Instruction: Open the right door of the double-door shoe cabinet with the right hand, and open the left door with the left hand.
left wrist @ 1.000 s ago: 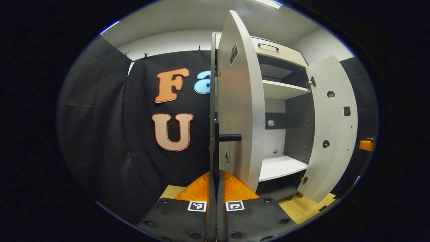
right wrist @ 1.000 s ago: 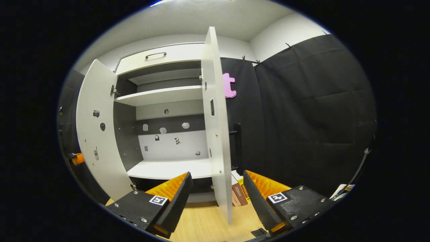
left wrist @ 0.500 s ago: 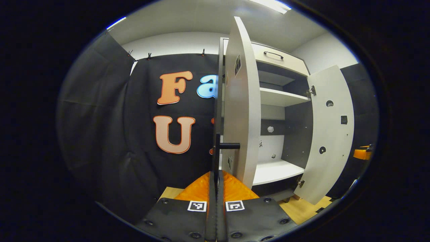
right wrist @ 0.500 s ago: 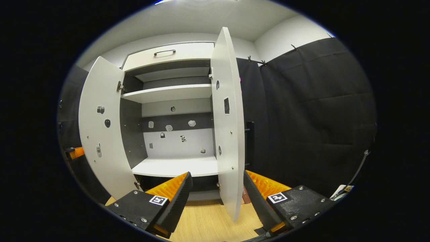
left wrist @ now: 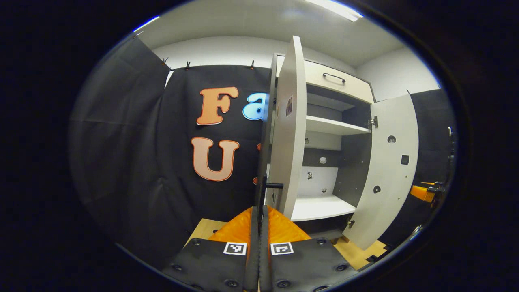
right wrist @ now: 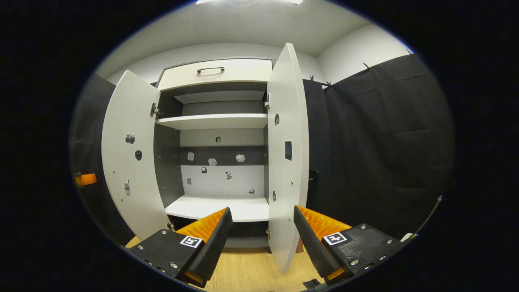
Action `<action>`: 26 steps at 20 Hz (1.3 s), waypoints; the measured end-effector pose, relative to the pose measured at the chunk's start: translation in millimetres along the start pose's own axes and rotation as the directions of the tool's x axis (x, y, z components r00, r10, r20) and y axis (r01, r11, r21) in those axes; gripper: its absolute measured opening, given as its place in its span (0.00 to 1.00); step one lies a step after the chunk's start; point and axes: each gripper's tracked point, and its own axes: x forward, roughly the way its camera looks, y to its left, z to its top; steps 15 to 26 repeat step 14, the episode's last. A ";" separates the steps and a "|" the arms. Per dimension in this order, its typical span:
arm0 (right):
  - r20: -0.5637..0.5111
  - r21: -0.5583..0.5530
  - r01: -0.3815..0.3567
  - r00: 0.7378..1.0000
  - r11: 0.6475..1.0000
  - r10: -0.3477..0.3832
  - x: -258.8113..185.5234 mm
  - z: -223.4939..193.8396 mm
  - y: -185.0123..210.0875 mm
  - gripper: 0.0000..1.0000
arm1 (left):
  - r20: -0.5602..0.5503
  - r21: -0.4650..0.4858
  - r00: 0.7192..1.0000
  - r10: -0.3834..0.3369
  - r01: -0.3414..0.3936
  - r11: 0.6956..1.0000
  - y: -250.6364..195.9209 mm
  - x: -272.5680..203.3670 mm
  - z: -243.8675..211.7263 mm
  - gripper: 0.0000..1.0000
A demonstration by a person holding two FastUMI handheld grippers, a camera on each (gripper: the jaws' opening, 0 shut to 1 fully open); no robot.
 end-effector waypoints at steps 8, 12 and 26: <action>0.082 -0.034 -0.028 0.996 0.999 0.030 -8.6 58.3 3.9 0.93 | 0.109 0.070 0.989 0.101 -0.109 0.992 25.7 -24.5 43.3 0.98; 0.118 -0.020 -0.028 0.993 0.999 0.030 -16.9 76.8 3.6 0.93 | 0.182 0.103 0.967 0.179 -0.199 0.975 44.6 -32.5 62.8 0.96; 0.128 -0.028 -0.026 0.991 0.999 0.029 -20.7 80.9 4.3 0.99 | 0.193 0.094 0.964 0.182 -0.203 0.975 45.8 -36.1 66.7 0.95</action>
